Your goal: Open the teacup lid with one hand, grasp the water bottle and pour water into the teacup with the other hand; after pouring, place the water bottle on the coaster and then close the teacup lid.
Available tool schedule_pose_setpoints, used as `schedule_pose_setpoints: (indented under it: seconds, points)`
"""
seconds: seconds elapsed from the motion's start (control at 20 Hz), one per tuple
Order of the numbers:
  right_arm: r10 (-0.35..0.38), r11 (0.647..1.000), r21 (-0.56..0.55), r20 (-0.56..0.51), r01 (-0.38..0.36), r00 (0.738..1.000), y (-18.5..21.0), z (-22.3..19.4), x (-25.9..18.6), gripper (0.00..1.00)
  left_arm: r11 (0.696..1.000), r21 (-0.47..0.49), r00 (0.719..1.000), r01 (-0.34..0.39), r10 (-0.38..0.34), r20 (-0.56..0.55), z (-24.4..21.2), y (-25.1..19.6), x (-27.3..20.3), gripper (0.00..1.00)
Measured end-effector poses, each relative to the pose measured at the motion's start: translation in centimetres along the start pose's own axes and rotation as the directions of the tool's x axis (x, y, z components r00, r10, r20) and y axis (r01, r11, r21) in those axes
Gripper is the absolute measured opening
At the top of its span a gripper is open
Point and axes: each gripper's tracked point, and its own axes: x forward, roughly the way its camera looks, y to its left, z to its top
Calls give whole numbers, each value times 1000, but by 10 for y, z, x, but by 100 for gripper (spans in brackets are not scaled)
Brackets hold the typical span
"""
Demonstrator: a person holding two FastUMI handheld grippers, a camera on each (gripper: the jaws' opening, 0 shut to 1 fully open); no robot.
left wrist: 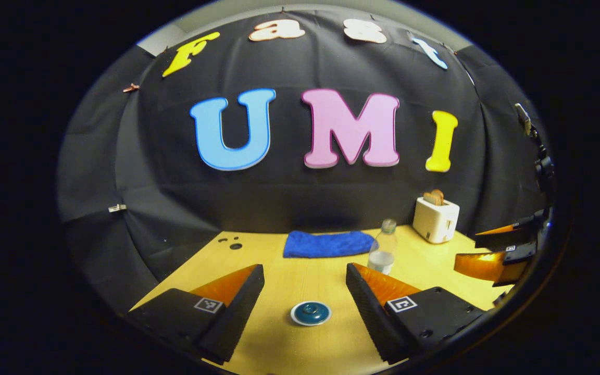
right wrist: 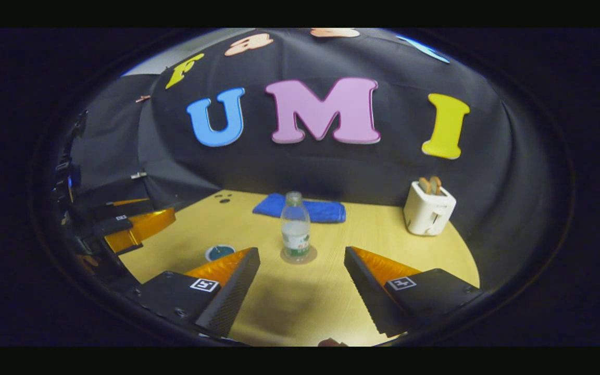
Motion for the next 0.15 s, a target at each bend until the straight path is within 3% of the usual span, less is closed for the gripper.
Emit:
schedule_pose_setpoints:
  seconds: [0.15]
  points:
    - [10,1000,-1,113,-10,994,-7,52,-14,100,997,-67,998,-30,33,49,41,-12,-26,98]
